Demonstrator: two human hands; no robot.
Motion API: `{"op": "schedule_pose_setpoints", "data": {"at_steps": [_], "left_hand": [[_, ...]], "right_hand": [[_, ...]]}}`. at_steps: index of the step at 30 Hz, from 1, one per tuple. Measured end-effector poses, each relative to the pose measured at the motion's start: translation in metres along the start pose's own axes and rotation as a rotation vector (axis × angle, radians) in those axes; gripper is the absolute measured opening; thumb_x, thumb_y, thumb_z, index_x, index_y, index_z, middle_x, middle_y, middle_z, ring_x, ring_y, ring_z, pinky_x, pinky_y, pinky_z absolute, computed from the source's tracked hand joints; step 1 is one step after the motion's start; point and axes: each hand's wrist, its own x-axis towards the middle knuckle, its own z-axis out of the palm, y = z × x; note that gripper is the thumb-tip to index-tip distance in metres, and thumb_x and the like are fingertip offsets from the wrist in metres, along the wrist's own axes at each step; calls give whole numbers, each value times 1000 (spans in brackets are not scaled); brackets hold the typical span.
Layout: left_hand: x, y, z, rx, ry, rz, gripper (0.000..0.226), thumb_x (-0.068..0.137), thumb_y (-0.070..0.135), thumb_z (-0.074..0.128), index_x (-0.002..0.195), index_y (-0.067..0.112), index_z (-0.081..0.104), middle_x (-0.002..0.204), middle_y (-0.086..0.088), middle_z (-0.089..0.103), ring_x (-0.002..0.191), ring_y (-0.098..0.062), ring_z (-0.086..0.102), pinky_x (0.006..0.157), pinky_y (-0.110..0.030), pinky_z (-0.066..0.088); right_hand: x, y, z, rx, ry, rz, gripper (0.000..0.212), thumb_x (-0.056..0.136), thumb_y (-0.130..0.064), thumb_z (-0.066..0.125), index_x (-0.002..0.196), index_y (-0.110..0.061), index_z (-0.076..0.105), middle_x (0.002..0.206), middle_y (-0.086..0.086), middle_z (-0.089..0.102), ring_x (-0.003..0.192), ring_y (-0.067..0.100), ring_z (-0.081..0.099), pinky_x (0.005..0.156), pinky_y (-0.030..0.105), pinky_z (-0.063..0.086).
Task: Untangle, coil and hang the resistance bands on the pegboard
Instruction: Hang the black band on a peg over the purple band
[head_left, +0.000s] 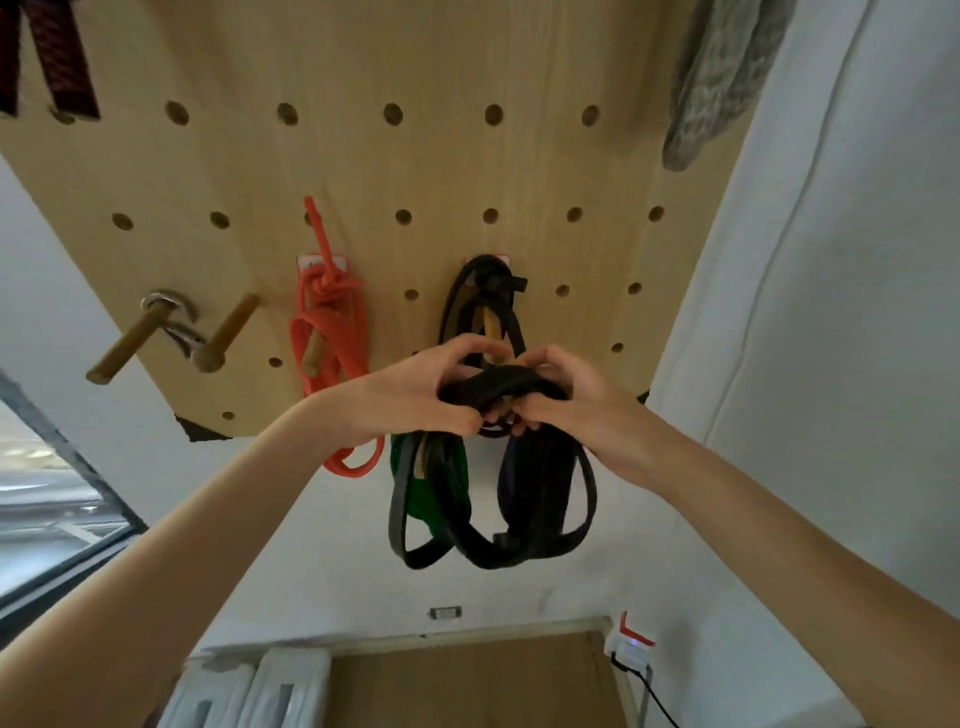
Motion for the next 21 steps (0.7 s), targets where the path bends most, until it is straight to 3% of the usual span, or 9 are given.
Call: {"op": "schedule_pose_setpoints", "data": {"at_steps": [3,7,9,11,14,16,18,21], "left_hand": [[3,4,10,-140,135,56,56,69,8,55,120,27,41,83,11,69,76,-7,64,66,-17,50],[7,7,19,-267,280,63,55,68,6,55,120,18,44,93,-8,65,85,-20,63,73,-29,55],[10,7,20,-204,349,59,52,73,1,60,120,14,44,81,1,68,71,-8,64,63,-20,52],[7,5,15,9,377,39,50,76,-4,62,119,15,43,67,8,66,56,2,60,53,-12,45],[1,-2,6,417,315,5,46,73,10,69,109,28,46,79,9,61,64,1,58,58,-14,47],[-2,-8,5,559,260,20,35,74,13,68,98,30,50,80,14,57,67,6,55,62,-8,43],[-2,-13,6,589,249,79,31,76,10,66,92,31,50,78,16,55,68,5,54,63,-6,41],[1,-16,0,332,329,157,36,82,5,62,100,34,51,91,14,59,81,4,59,74,-8,46]], "right_hand": [[7,1,-7,-153,-96,1,27,84,-14,66,109,-22,59,89,-5,67,83,4,65,83,27,54],[14,-1,-10,-90,-208,59,36,75,-17,76,108,-25,64,95,-6,71,92,8,66,84,24,52],[16,-1,-7,-116,-156,27,30,74,-14,76,101,-23,66,88,-7,71,86,5,66,76,16,51],[16,-1,-6,-143,-75,-15,21,77,-12,74,96,-20,67,76,-8,67,73,4,64,67,15,50],[11,1,-10,-157,-68,-12,11,80,-13,71,90,-16,68,65,-11,61,62,2,57,66,21,45],[9,3,-9,-167,-69,-4,10,80,-13,71,87,-18,67,64,-14,61,63,-1,57,67,20,44],[11,1,-6,-135,-52,-8,10,80,-11,70,87,-18,66,66,-10,62,65,1,59,69,19,46],[20,-6,-11,-96,45,-22,12,78,-13,72,90,-16,69,74,-3,67,70,6,63,70,20,50]]}}
